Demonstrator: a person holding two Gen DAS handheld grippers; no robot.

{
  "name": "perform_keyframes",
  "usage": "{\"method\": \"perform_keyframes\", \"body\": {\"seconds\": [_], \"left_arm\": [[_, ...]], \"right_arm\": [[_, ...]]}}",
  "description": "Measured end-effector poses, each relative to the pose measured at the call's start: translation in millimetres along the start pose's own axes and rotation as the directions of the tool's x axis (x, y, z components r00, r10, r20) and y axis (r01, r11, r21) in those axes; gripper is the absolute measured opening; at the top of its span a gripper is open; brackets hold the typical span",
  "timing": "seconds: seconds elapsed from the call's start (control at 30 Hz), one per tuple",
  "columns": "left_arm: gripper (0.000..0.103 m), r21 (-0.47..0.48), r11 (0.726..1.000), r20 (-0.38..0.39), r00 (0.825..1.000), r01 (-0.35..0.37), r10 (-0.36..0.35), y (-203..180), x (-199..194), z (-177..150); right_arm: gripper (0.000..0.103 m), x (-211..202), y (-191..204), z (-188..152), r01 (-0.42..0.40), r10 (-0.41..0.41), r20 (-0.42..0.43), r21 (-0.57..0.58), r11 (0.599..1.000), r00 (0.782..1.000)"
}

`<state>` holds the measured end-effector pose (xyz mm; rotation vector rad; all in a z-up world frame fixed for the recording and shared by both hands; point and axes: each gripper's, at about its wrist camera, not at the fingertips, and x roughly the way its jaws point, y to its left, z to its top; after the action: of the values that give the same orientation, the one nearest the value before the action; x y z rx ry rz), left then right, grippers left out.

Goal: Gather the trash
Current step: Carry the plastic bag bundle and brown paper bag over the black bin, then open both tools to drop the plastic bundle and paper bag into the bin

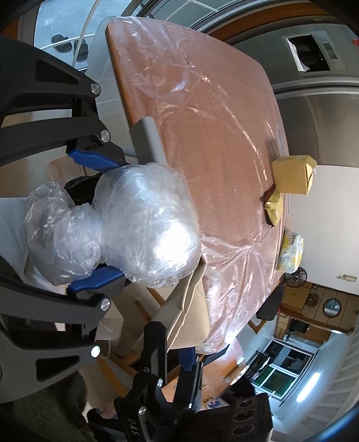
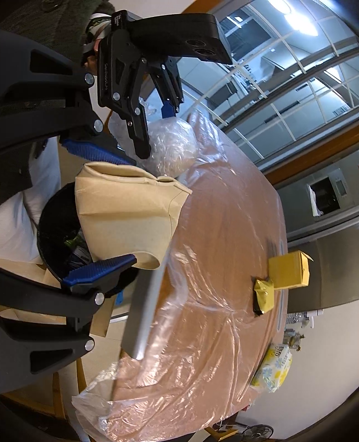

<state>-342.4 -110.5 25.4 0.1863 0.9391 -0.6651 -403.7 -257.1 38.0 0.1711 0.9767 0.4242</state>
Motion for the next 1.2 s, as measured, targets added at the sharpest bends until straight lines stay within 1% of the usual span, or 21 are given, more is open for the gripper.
{"method": "perform_keyframes", "body": {"seconds": [0.23, 0.5, 0.67, 0.87, 1.2], "left_arm": [[0.061, 0.055, 0.998, -0.043, 0.999, 0.02, -0.018, -7.9, 8.4, -9.9], [0.061, 0.099, 0.994, -0.117, 0.993, 0.039, -0.027, -11.8, 27.0, -22.8], [0.061, 0.121, 0.991, -0.178, 0.984, 0.049, -0.027, -10.8, 44.4, -32.7], [0.061, 0.139, 0.989, -0.24, 0.971, 0.044, -0.009, -6.3, 69.2, -41.4], [0.061, 0.14, 0.99, -0.3, 0.954, 0.024, 0.019, 0.7, 103.5, -52.0]], "right_arm": [[0.062, 5.9, -0.1, -16.9, -0.007, 0.006, -0.066, -0.019, 1.0, 0.998], [0.062, 24.8, -9.5, -35.1, 0.017, -0.02, -0.145, -0.021, 1.0, 0.989], [0.062, 44.7, -15.0, -42.4, 0.031, -0.034, -0.192, -0.023, 0.999, 0.981], [0.062, 70.9, -26.9, -45.8, 0.067, -0.067, -0.244, -0.011, 0.998, 0.967], [0.062, 105.3, -38.4, -49.2, 0.116, -0.114, -0.29, -0.012, 0.993, 0.95]]}}
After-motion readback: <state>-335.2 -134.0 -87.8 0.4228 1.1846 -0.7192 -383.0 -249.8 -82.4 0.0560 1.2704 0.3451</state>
